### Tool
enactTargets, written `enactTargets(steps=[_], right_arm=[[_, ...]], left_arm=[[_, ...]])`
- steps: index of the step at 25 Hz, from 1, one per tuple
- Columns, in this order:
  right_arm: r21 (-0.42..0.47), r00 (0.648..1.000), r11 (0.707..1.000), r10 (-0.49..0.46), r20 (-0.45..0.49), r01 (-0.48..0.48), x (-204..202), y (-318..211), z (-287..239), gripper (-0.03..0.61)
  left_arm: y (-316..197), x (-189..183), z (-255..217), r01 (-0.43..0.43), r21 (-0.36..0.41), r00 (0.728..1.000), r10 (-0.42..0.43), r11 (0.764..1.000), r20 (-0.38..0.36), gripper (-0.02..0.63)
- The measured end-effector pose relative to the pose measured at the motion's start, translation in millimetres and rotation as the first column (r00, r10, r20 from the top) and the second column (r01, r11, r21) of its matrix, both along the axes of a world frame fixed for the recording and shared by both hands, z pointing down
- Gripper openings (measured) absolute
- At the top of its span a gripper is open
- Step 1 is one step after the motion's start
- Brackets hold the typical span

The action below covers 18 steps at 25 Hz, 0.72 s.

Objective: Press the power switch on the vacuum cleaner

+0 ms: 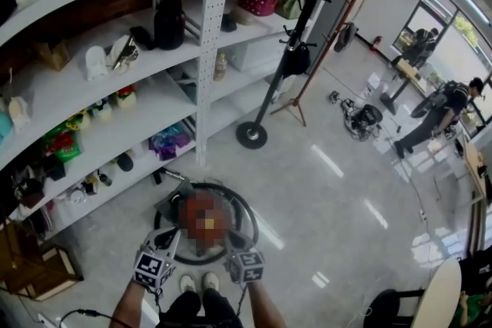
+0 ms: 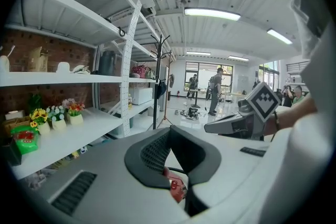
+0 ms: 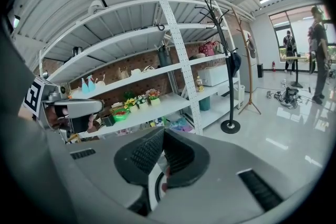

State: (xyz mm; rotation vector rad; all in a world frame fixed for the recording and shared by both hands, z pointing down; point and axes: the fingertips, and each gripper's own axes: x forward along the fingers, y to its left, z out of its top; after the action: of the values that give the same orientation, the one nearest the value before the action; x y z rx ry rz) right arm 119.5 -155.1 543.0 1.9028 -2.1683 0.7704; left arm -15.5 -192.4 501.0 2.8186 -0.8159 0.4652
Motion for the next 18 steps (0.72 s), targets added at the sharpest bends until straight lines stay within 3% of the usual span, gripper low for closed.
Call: enactTargets(steps=[9,18], right_arm=[[0.014,1.0,1.0,-0.008,0.011,0.008,-7.0,2.2,-22.2,0.014],[0.06,0.999,0.998,-0.011,-0.031,0.013,-8.3,9.0,-59.1,0.013]], left_arm=[[1.2,2.4,-27.7,-0.003,0.017,1.0,0.003,1.0,-0.011,0.006],[-1.0,-1.7,-63.8,0.014,0.082,1.0,-0.013,0.997,-0.02,0.006]])
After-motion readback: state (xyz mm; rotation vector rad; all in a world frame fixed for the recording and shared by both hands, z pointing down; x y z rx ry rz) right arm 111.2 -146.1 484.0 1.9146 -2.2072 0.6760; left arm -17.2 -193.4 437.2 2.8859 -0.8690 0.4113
